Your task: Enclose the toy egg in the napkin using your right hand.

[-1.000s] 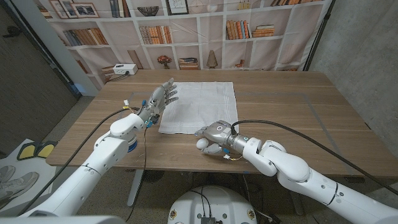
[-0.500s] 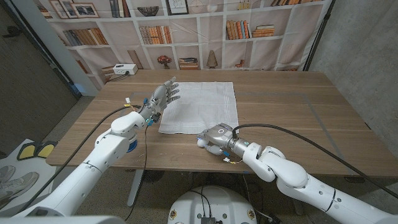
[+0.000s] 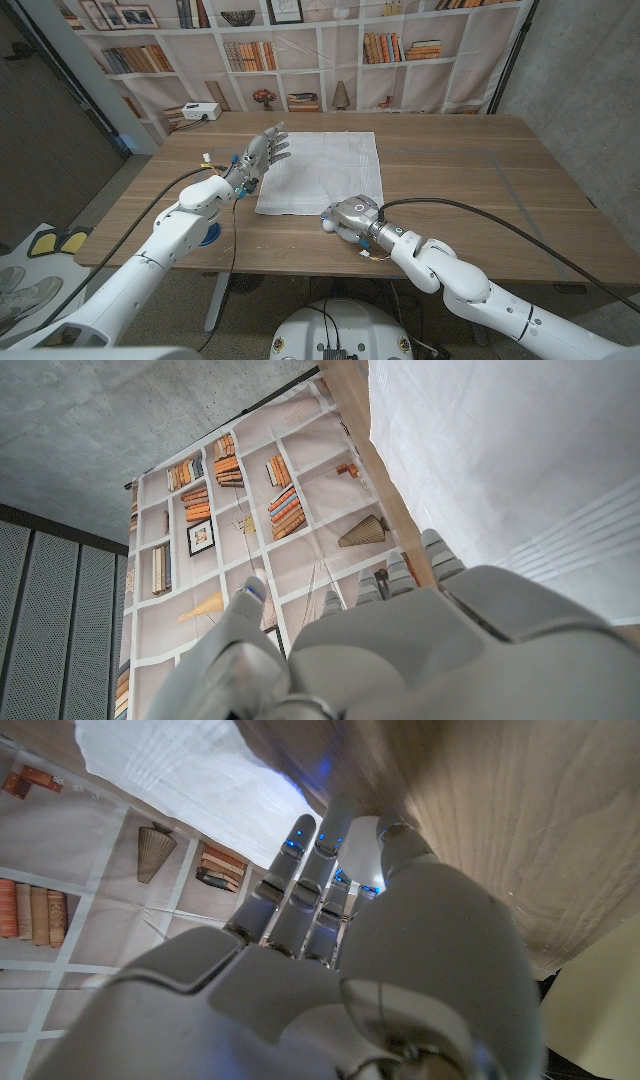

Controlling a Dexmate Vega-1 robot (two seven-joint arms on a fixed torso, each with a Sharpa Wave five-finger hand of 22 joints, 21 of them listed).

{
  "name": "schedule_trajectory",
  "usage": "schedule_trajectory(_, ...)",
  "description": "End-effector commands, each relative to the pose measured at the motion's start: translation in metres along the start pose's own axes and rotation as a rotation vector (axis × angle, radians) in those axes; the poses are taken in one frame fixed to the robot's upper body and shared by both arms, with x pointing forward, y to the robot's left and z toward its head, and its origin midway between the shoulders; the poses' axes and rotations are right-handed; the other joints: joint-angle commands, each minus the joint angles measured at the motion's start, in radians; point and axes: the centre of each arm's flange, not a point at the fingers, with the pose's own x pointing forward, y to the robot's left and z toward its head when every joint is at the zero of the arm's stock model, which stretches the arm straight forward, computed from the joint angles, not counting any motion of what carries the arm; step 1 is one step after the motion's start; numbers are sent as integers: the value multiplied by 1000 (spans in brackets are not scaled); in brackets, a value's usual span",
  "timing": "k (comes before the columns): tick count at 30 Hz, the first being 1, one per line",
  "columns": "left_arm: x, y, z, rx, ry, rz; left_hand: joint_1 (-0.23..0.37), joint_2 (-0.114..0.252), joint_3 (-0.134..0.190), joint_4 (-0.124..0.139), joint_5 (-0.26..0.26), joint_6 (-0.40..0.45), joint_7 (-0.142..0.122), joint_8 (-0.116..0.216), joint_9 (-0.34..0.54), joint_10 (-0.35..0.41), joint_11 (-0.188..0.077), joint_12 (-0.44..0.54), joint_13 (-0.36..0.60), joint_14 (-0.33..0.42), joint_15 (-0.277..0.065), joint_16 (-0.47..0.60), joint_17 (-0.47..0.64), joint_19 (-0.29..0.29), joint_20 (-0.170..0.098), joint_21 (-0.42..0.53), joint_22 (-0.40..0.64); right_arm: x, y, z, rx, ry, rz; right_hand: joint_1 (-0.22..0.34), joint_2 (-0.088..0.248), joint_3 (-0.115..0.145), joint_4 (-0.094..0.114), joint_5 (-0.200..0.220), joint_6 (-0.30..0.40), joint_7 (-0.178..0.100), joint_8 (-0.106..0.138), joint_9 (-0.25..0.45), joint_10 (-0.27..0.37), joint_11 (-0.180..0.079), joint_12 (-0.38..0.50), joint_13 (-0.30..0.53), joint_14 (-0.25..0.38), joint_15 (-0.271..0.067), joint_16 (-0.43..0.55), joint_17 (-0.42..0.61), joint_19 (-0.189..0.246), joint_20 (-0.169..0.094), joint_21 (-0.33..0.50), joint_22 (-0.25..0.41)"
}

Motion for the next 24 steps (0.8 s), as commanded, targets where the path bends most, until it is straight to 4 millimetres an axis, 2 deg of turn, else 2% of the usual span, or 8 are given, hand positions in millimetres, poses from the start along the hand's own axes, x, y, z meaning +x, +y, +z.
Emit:
schedule_trajectory(1, 10, 9, -3, -10, 2, -12, -10, 0, 1, 4, 4, -22, 1, -6, 3, -10, -1, -6, 1, -5, 1, 0, 3, -6, 4, -1, 0, 0, -11, -2, 24, 22, -96, 5, 64, -6, 0, -3, 284, 35, 21, 19, 333, 24, 58, 79, 25, -90, 0, 18, -5, -65, 13, -1)
schedule_trajectory(8, 12, 11, -6, -20, -7, -21, -11, 1, 0, 6, 5, -24, 2, -6, 3, -12, -1, -7, 1, -5, 1, 0, 3, -6, 4, -2, 1, -4, -31, -4, -14, 41, -169, 14, 70, -10, -2, -7, 291, 40, 28, 33, 346, 17, 77, 97, 38, -90, 0, 35, -9, -62, 21, -3)
schedule_trajectory(17, 5, 11, -11, -36, -18, -6, -13, 1, 0, 7, 5, -25, 1, -6, 3, -12, -1, -7, 1, -5, 2, 0, 3, -6, 4, -2, 1, -12, -55, -11, -33, 68, -268, 18, 75, -16, -2, -11, 293, 38, 32, 45, 346, 16, 89, 113, 46, -88, 2, 52, -12, -59, 29, -3)
schedule_trajectory(24, -5, 10, -10, -35, -27, 3, -14, 1, -1, 8, 6, -25, 1, -5, 3, -11, 0, -6, 1, -3, 1, 1, 3, -6, 4, -1, 1, 1, -66, -18, -43, 57, -303, 20, 81, -18, 1, -15, 292, 38, 35, 55, 343, 13, 96, 126, 47, -88, -2, 61, -16, -56, 34, -4)
